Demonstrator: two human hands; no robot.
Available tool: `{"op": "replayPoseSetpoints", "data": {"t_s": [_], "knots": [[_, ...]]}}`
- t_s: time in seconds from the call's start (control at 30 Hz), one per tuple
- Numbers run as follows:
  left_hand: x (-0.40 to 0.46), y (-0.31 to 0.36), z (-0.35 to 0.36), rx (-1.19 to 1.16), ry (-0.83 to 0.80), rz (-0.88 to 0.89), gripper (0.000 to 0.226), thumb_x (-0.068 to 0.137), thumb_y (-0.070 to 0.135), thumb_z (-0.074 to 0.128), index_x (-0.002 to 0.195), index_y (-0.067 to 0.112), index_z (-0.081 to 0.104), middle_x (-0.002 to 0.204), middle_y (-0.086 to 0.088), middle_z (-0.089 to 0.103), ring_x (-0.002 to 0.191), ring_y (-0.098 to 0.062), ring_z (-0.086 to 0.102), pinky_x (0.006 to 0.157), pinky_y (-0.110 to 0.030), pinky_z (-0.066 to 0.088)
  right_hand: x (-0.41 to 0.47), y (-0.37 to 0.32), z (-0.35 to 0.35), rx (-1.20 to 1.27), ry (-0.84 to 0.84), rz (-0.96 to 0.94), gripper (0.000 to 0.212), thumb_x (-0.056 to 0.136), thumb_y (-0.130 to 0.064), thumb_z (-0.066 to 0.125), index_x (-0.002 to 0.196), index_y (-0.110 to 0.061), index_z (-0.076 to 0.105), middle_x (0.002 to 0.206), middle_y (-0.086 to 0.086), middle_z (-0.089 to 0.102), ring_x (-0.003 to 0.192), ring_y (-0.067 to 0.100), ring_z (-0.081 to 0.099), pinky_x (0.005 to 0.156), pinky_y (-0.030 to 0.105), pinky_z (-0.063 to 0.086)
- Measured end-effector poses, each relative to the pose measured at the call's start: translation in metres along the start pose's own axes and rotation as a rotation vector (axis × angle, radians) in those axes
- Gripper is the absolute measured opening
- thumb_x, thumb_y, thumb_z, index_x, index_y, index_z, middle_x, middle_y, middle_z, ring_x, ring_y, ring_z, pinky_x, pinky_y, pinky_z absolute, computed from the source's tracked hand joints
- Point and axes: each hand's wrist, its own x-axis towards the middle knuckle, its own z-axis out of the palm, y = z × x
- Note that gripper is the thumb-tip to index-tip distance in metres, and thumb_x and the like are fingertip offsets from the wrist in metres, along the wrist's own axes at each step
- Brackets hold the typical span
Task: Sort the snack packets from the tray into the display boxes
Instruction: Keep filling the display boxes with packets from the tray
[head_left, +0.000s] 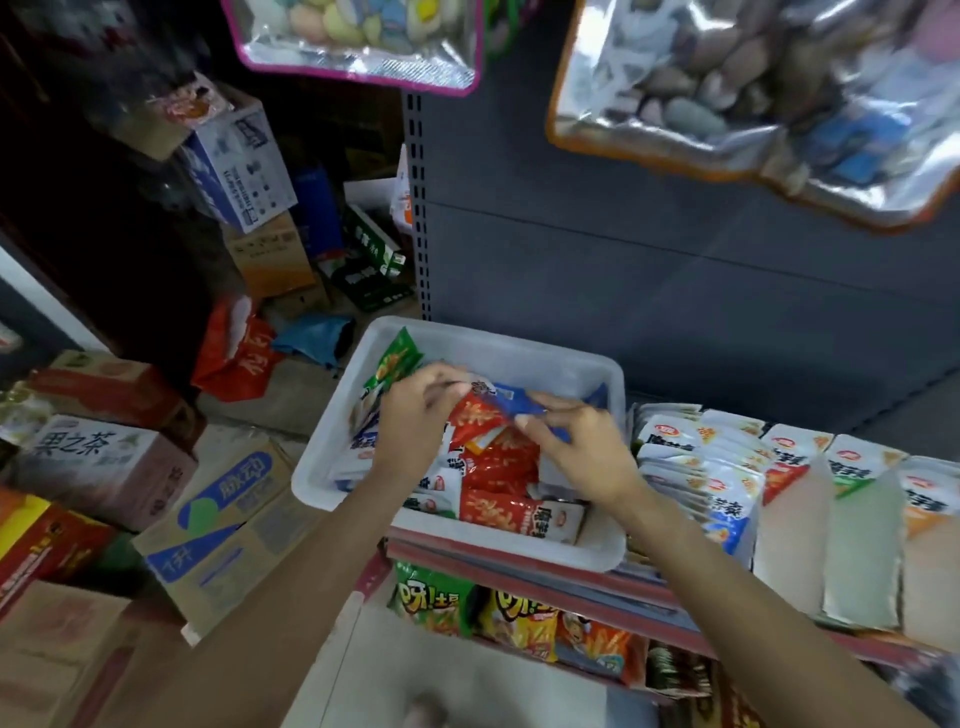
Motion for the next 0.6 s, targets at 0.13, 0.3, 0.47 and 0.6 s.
{"op": "replayPoseSetpoints", "data": {"t_s": [0.13, 0.3, 0.47, 0.6], "knots": [[0.010, 0.035, 0.041, -0.160, -0.191, 0.005, 0.014, 0.087, -0.002, 0.060, 0.088, 0.009, 0.068, 0.096, 0.004, 0.068, 0.089, -0.004, 0.064, 0.086, -0.022, 0.051, -0.013, 0.009, -0.046, 0.640, -0.054, 0.232, 0.036, 0.094, -0.040, 0.047, 0.101, -0.014, 0.071, 0.113, -0.003, 0.067, 0.112, 0.013, 0.059, 0.096, 0.025, 0.043], [0.002, 0.081, 0.107, -0.312, -0.330, 0.036, 0.027, 0.084, -0.011, 0.058, 0.088, 0.014, 0.066, 0.105, -0.003, 0.064, 0.091, 0.011, 0.060, 0.084, -0.011, 0.046, -0.033, 0.040, -0.098, 0.787, -0.104, 0.235, 0.021, 0.088, -0.030, 0.059, 0.093, -0.013, 0.069, 0.085, 0.002, 0.070, 0.077, 0.012, 0.066, 0.075, 0.025, 0.050], [-0.008, 0.093, 0.154, -0.330, -0.343, -0.082, 0.056, 0.089, -0.003, 0.056, 0.137, 0.021, 0.040, 0.108, -0.006, 0.064, 0.090, -0.006, 0.062, 0.083, -0.021, 0.050, -0.058, 0.079, -0.137, 0.878, 0.218, 0.242, 0.012, 0.087, -0.004, 0.061, 0.076, -0.010, 0.059, 0.069, 0.005, 0.062, 0.057, 0.009, 0.058, 0.055, 0.021, 0.046], [-0.021, 0.089, 0.175, -0.002, -0.460, -0.070, 0.048, 0.093, 0.005, 0.054, 0.139, 0.012, 0.041, 0.134, -0.014, 0.052, 0.110, -0.019, 0.054, 0.092, -0.020, 0.045, -0.075, 0.108, -0.156, 0.923, 0.389, 0.256, 0.018, 0.087, 0.006, 0.057, 0.079, -0.009, 0.051, 0.060, -0.004, 0.067, 0.055, 0.008, 0.064, 0.050, 0.022, 0.052]]}}
